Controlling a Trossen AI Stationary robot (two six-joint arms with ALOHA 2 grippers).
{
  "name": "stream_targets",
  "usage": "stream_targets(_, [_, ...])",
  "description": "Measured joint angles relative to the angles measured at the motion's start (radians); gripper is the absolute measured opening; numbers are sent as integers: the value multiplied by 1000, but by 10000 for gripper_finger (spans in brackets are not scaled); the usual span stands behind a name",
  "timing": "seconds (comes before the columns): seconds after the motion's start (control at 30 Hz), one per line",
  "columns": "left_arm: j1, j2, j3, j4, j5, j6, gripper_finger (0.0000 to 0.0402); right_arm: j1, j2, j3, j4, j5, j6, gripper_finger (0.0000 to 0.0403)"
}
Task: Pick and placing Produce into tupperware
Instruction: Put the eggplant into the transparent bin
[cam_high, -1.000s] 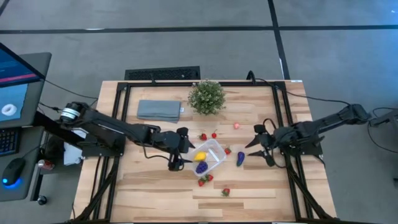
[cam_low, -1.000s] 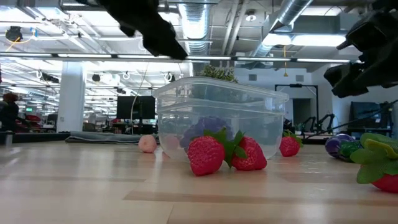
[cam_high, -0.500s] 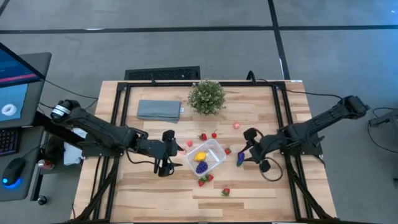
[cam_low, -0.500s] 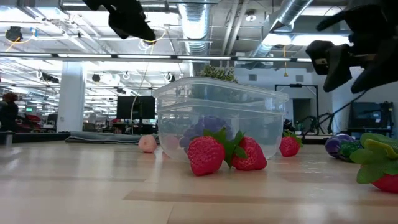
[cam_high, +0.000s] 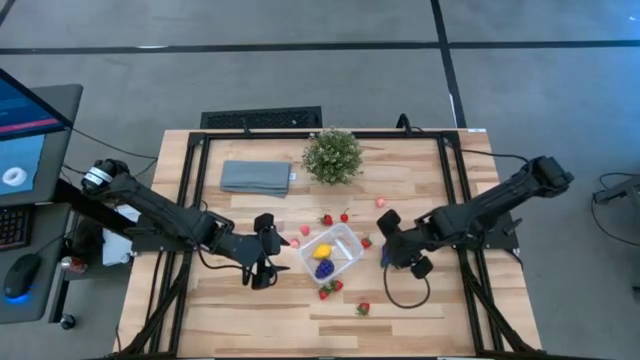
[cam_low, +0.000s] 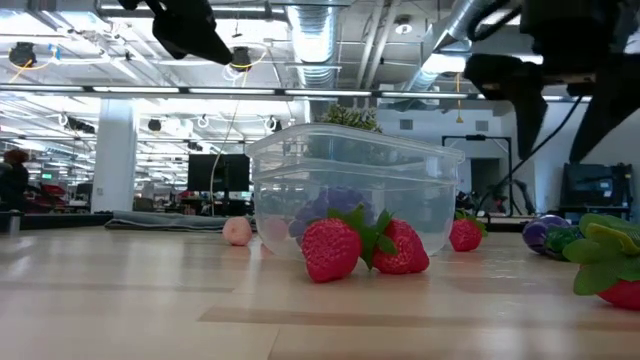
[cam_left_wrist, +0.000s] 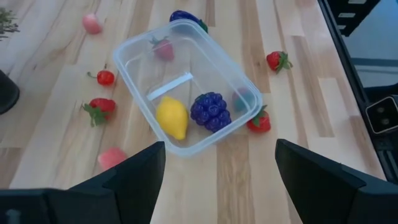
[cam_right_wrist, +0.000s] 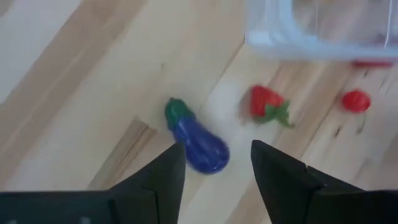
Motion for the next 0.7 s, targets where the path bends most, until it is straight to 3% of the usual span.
stream_targets(0.27, [-33, 0, -2, -44, -38, -48, 294, 36, 92, 39, -38, 27, -189, 258])
stream_targets(0.7, [-90, 0, -3, -88, -115, -88, 294, 40, 163, 39, -15, 58, -279, 261])
